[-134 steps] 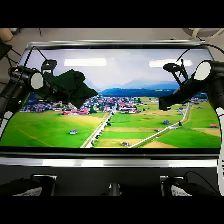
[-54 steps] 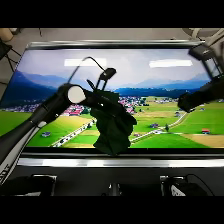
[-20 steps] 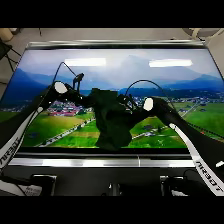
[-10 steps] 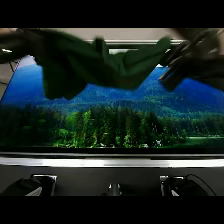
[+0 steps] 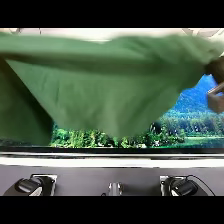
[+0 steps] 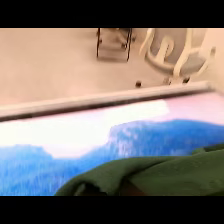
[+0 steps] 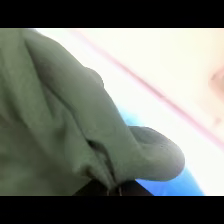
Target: Fold the shirts.
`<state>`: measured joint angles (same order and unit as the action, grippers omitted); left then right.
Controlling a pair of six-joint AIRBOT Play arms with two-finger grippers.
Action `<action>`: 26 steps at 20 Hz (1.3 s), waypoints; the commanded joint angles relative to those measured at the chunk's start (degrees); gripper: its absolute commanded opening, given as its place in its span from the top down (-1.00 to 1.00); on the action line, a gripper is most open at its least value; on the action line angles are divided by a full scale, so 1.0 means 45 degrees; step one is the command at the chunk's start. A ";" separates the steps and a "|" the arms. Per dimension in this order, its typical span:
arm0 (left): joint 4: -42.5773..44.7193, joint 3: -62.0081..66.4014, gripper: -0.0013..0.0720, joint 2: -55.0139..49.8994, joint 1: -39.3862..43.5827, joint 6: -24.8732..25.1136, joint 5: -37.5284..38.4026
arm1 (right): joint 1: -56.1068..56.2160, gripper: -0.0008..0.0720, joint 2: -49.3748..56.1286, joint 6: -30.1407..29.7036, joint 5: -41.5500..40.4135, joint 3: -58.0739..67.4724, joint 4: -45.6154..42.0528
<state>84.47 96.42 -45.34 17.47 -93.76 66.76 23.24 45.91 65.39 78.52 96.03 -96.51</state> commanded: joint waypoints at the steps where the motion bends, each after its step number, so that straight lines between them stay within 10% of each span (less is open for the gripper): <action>1: 0.0525 -0.1957 0.88 -0.0112 0.0000 -0.0325 0.0724 | -0.0010 0.92 0.1297 0.0180 0.3065 -0.0719 -0.0238; 5: -0.0481 -0.6917 0.88 -0.1642 0.0000 -0.0330 -0.1389 | -0.0010 0.91 0.3711 0.0369 0.0359 -0.4493 0.0078; 10: -0.3502 -0.8752 0.86 -0.6047 -0.0010 -0.0325 -0.4323 | -0.0010 0.91 0.7577 0.3934 -0.5474 -0.6411 0.0194; 12: -0.4376 -0.7796 0.23 -0.7567 -0.0160 -0.0325 -0.3871 | -0.0015 0.82 0.8281 0.5061 -0.6246 -0.6407 0.0253; 14: -0.4323 -0.6203 -0.55 -0.8325 -0.0704 -0.0044 -0.2482 | -0.0160 -0.36 0.8000 0.5061 -0.6329 -0.6154 0.0053; 16: -0.3691 -0.4454 -0.56 -0.8378 -0.1821 0.1137 -0.0539 | -0.1039 -0.72 0.7354 0.4065 -0.5183 -0.5236 -0.0437; 21: -0.2195 -0.3211 -0.56 -0.7684 -0.5319 0.1987 0.3186 | -0.5838 -0.62 0.5644 0.1515 -0.1666 -0.4158 0.0559; 26: -0.4580 -0.8374 -0.56 -0.7572 -0.6052 0.3643 0.1972 | -0.8053 -0.59 0.5659 -0.3298 0.0175 -0.7902 0.6635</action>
<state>70.67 68.97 -79.61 -7.60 -82.91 77.17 -7.90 71.96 62.96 73.82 68.53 -81.71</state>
